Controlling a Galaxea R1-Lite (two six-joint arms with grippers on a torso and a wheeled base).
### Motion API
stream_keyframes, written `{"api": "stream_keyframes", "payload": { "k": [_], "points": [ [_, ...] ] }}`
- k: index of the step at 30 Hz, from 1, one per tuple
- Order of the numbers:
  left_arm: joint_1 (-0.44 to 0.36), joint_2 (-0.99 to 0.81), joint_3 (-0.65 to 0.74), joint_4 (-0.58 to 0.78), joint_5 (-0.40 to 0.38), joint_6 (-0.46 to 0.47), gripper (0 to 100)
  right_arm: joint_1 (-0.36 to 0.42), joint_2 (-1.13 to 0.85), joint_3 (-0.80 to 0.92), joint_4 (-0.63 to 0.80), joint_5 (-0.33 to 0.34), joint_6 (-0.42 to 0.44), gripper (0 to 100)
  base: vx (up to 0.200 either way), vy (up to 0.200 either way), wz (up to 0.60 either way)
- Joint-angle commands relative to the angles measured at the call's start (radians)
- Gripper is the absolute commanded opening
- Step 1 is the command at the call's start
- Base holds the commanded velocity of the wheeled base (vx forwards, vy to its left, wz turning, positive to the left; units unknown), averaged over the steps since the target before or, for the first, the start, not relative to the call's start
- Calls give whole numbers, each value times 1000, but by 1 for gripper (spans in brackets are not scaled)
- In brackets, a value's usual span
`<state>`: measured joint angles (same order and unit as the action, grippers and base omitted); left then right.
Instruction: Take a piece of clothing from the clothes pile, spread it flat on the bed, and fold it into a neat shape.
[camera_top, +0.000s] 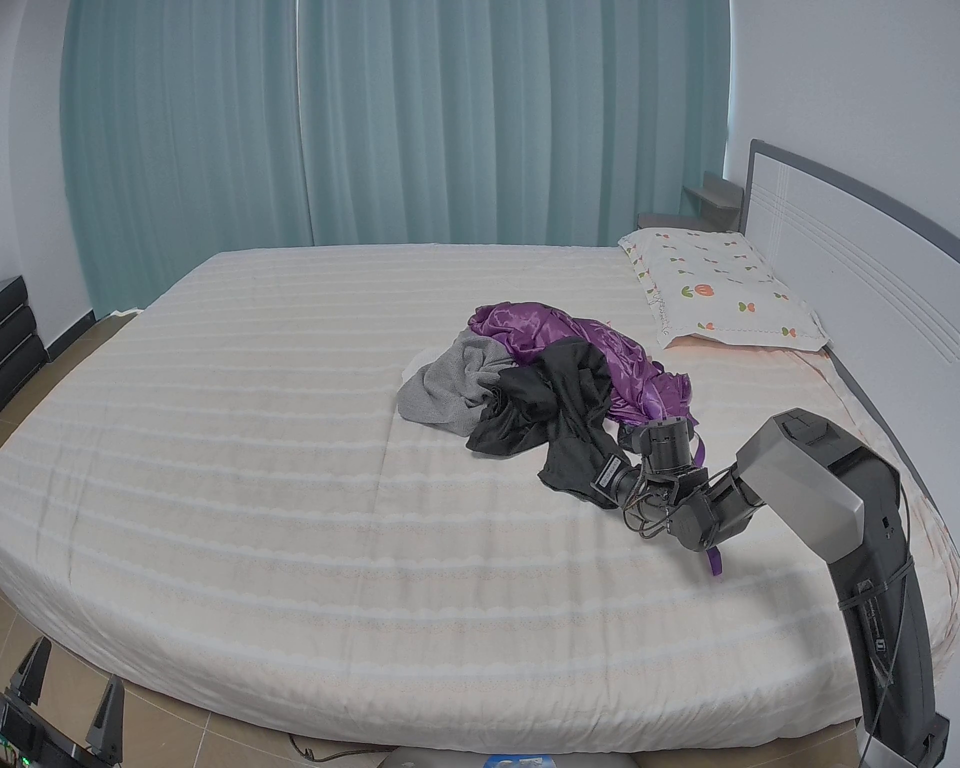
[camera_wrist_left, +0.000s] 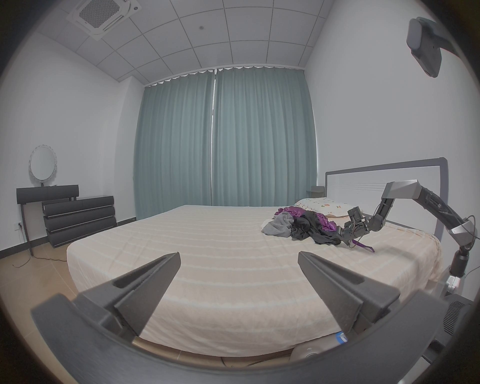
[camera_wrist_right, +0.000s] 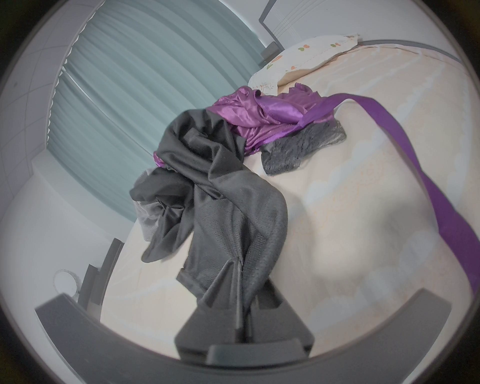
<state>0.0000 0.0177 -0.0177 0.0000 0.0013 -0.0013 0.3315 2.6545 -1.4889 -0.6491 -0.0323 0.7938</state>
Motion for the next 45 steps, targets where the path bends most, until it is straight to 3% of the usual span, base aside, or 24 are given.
{"api": "stream_keyframes", "payload": {
  "k": [1, 11, 19, 32, 39, 45],
  "points": [
    [0, -18, 18, 2, 0, 0, 100, 4, -131, 150, -81, 6, 25, 0, 0, 0, 0],
    [0, -18, 18, 0, 0, 0, 100, 58, -393, 562, -353, 14, 27, 0, 0, 0, 0],
    [0, -18, 18, 0, 0, 0, 100, 127, -582, 751, -461, 0, 21, 0, 0, 0, 0],
    [0, -18, 18, 0, -1, 1, 100, 176, -843, 849, -460, -4, 2, 0, 0, 0, 0],
    [0, -18, 18, -3, -6, 0, 100, 176, -880, 878, -463, -3, -10, 0, 0, 0, 0],
    [0, -18, 18, -8, -15, 69, 100, 178, -881, 881, -466, -3, -10, 0, 0, 0, 0]
  ]
}}
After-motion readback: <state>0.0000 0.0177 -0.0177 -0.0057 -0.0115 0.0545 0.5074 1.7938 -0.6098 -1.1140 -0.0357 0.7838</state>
